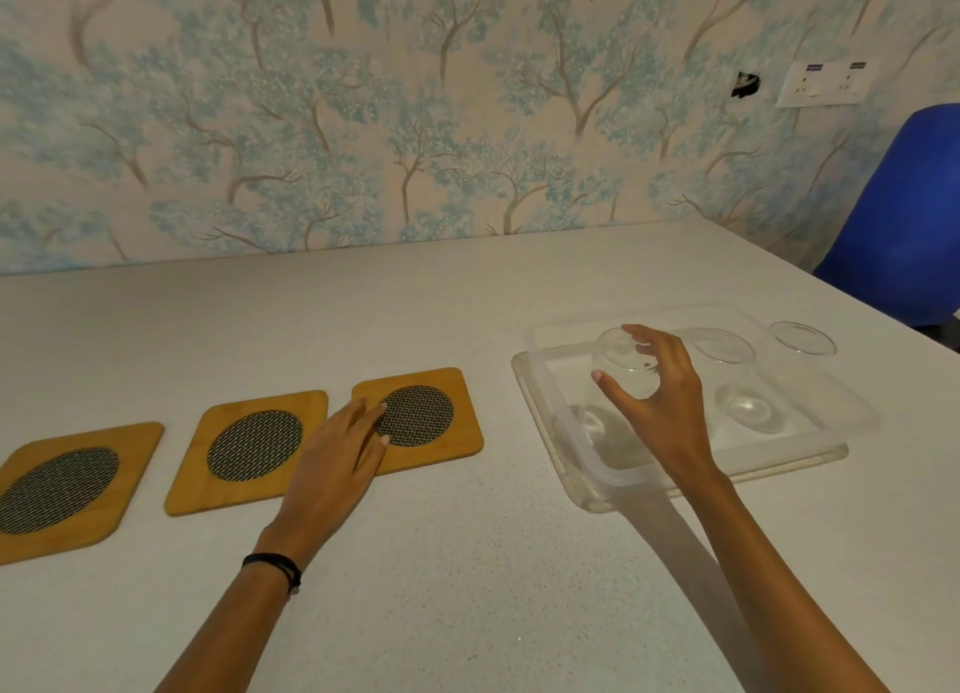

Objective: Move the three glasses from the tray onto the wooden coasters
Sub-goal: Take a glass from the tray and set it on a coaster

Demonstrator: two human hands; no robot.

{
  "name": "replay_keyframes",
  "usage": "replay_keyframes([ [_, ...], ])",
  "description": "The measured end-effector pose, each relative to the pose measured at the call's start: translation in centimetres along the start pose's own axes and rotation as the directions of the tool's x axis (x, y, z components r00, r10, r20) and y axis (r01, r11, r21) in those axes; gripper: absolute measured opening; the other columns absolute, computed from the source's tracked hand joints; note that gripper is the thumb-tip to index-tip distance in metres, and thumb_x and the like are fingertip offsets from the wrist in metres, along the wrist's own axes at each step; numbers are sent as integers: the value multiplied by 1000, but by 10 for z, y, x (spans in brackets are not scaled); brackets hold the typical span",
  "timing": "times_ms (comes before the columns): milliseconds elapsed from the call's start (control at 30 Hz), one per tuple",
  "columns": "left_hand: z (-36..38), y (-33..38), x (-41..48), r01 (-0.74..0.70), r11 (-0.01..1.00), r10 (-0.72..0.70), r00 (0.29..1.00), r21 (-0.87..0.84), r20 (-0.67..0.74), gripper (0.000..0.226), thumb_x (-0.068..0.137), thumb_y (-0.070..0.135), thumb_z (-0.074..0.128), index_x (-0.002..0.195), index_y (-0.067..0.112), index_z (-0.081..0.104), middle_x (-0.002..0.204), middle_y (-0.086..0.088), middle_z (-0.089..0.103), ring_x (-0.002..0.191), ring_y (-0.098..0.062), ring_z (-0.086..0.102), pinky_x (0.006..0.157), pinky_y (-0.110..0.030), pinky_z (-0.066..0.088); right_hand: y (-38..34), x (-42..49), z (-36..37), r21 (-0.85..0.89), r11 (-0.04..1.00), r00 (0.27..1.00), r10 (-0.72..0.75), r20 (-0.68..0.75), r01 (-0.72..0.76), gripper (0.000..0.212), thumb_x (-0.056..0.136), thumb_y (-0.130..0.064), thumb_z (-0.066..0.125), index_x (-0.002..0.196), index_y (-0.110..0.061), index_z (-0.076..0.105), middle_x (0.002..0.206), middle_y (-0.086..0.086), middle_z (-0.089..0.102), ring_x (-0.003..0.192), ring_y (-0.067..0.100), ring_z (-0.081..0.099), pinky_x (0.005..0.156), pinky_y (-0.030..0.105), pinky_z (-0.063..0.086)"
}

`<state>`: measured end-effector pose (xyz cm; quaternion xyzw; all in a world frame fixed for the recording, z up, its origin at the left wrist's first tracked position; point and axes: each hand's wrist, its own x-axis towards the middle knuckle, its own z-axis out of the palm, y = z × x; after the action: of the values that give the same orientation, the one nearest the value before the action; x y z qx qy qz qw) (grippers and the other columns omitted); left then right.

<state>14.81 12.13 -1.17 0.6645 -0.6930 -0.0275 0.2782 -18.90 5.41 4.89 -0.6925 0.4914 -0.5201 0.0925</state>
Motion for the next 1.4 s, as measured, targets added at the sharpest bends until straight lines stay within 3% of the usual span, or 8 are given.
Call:
replay_keyframes([
  [400, 6, -4, -3, 42, 999, -42, 999, 5, 6, 41, 95, 31, 46, 132, 13, 49, 140, -13, 47, 125, -27, 44, 106, -38, 32, -62, 18, 25, 153, 982, 979, -78, -188, 108, 49, 75, -31, 74, 117, -20, 52, 115, -3, 51, 101, 4, 49, 84, 9, 37],
  [700, 12, -10, -2, 41, 999, -41, 999, 3, 27, 45, 97, 36, 38, 135, 13, 43, 144, -9, 43, 131, -22, 40, 114, -41, 21, -104, 22, 75, 227, 966, 992, -121, -37, 126, 50, 74, -30, 75, 117, -16, 53, 119, 5, 54, 101, 10, 52, 81, 6, 36],
  [933, 16, -14, -2, 41, 999, -42, 999, 22, 29, 48, 98, 38, 35, 138, 14, 38, 148, -8, 37, 134, -20, 35, 115, -39, 17, -118, 16, 123, 266, 961, 992, -100, 70, 78, 48, 73, -29, 76, 115, -22, 54, 117, -3, 53, 100, 8, 54, 80, 13, 41],
  [1400, 17, -15, 0, 29, 998, -29, 1000, 50, 3, 46, 97, 39, 35, 133, 11, 44, 144, -6, 42, 131, -19, 37, 114, -40, 20, -115, 10, 173, 251, 968, 972, -42, 233, -18, 52, 72, -28, 77, 118, -24, 52, 121, 0, 54, 103, 14, 52, 78, 15, 42],
])
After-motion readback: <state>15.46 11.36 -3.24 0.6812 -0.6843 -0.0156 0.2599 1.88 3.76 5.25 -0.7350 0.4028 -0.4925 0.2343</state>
